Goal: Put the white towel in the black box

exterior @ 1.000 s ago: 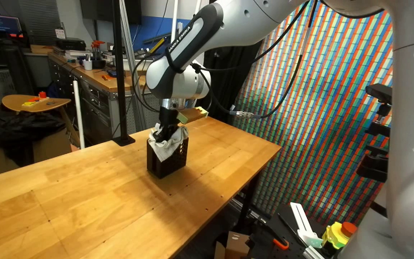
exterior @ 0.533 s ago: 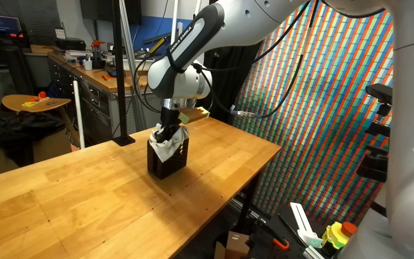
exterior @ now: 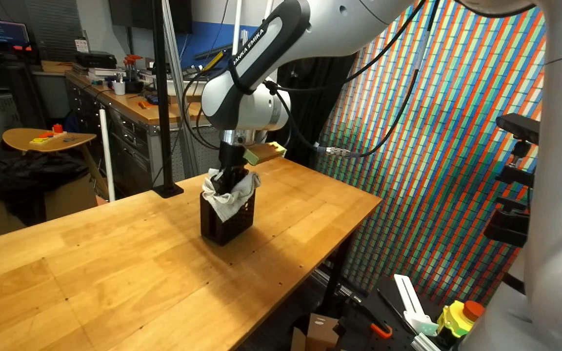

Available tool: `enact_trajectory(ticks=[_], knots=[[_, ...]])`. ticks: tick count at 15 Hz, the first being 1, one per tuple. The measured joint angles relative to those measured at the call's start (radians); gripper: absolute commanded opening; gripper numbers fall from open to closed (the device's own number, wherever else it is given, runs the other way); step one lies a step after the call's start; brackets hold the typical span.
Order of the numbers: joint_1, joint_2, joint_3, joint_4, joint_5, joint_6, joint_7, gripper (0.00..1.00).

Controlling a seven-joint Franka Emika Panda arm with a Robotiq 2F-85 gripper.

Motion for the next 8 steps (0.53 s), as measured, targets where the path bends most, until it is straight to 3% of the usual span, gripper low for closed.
enact_trajectory(ticks=[3, 4, 6, 8], knots=[[0.007, -0.020, 0.000, -0.013, -0.005, 0.000, 0.001, 0.15], [0.010, -0.026, 0.000, -0.016, -0.007, -0.002, 0.002, 0.34], [0.017, -0.039, 0.000, -0.020, -0.012, -0.005, 0.003, 0.42], [0.024, -0.053, 0.000, -0.025, -0.017, -0.010, 0.006, 0.56]])
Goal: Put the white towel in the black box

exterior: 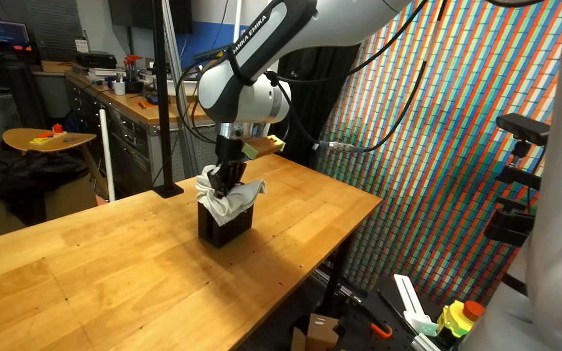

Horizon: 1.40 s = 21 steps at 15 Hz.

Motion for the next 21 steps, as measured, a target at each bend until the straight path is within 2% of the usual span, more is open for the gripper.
enact_trajectory(ticks=[1, 3, 5, 7, 8, 11, 12, 13, 14, 15, 16, 19, 20, 21], knots=[[0.003, -0.007, 0.000, -0.002, -0.003, -0.004, 0.002, 0.42], [0.009, -0.022, 0.000, -0.006, -0.009, -0.009, 0.006, 0.21], [0.013, -0.034, 0.000, -0.015, -0.015, -0.010, 0.009, 0.10], [0.015, -0.043, 0.000, -0.022, -0.020, -0.010, 0.013, 0.06], [0.015, -0.048, 0.000, -0.026, -0.023, -0.010, 0.017, 0.13], [0.015, -0.061, -0.001, -0.038, -0.031, -0.010, 0.027, 0.26], [0.015, -0.066, -0.001, -0.042, -0.034, -0.010, 0.029, 0.37], [0.015, -0.072, -0.001, -0.044, -0.036, -0.010, 0.031, 0.31], [0.015, -0.077, -0.002, -0.046, -0.039, -0.010, 0.033, 0.17], [0.015, -0.083, -0.002, -0.048, -0.042, -0.010, 0.035, 0.26], [0.016, -0.088, -0.002, -0.050, -0.045, -0.010, 0.037, 0.19], [0.018, -0.100, -0.002, -0.053, -0.052, -0.011, 0.043, 0.13], [0.019, -0.103, -0.002, -0.054, -0.054, -0.011, 0.046, 0.19], [0.020, -0.105, -0.002, -0.054, -0.056, -0.011, 0.048, 0.14]])
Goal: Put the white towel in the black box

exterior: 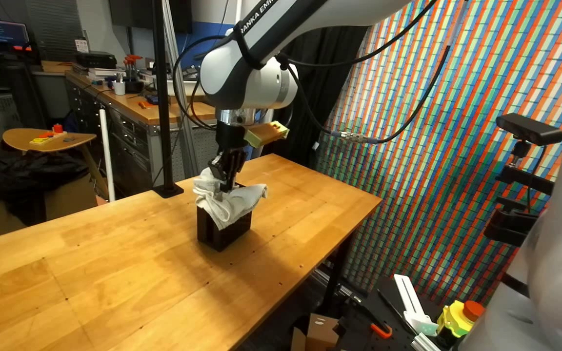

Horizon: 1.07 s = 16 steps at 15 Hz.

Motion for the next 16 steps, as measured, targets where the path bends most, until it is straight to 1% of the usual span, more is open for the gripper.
enact_trajectory(ticks=[1, 3, 4, 5, 6, 7, 8, 9, 11, 12, 13, 14, 16], knots=[[0.001, -0.002, 0.000, 0.000, -0.004, 0.000, 0.002, 0.15], [0.003, -0.007, -0.001, 0.000, -0.015, 0.000, 0.010, 0.28], [0.004, -0.011, -0.002, 0.000, -0.019, 0.000, 0.013, 0.31], [0.005, -0.015, -0.002, 0.000, -0.024, 0.000, 0.017, 0.21], [0.005, -0.021, -0.003, 0.000, -0.028, -0.001, 0.020, 0.22], [0.005, -0.026, -0.004, 0.000, -0.034, -0.001, 0.021, 0.52], [0.005, -0.032, -0.004, 0.000, -0.038, -0.001, 0.023, 0.48], [0.005, -0.038, -0.005, -0.001, -0.043, -0.001, 0.027, 0.49], [0.006, -0.047, -0.005, -0.002, -0.053, -0.001, 0.038, 0.60], [0.007, -0.050, -0.005, -0.003, -0.054, -0.001, 0.040, 0.69], [0.008, -0.052, -0.005, -0.004, -0.055, -0.001, 0.043, 0.55], [0.010, -0.053, -0.005, -0.004, -0.055, -0.001, 0.045, 0.38], [0.017, -0.054, -0.005, -0.006, -0.055, -0.001, 0.048, 0.23]])
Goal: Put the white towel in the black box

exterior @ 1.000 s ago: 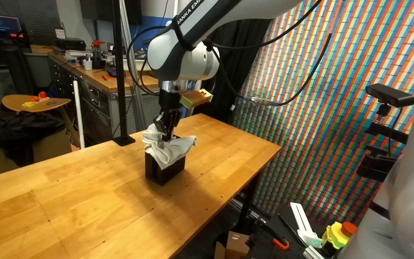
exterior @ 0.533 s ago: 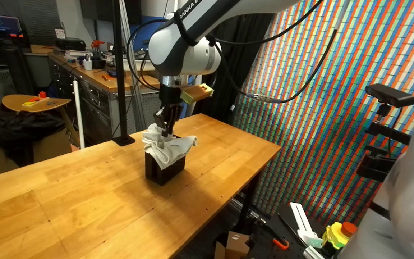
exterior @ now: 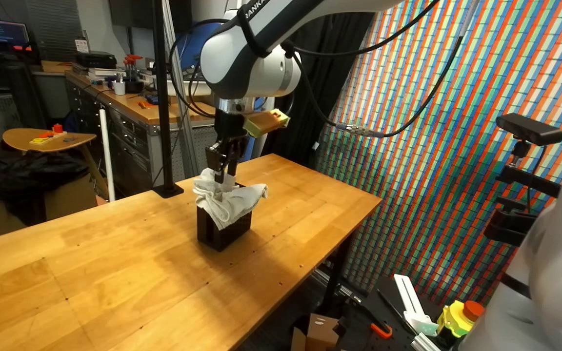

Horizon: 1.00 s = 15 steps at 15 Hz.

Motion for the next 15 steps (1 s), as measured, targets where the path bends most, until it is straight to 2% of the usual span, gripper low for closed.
enact_trajectory(ticks=[2, 4, 10, 15], knots=[[0.008, -0.001, 0.000, -0.003, 0.000, 0.000, 0.004, 0.06], [0.014, -0.001, 0.000, -0.007, 0.000, 0.000, 0.009, 0.01], [0.019, -0.003, -0.001, -0.017, 0.000, 0.000, 0.013, 0.04], [0.019, 0.001, -0.006, -0.029, 0.000, 0.002, 0.013, 0.01]])
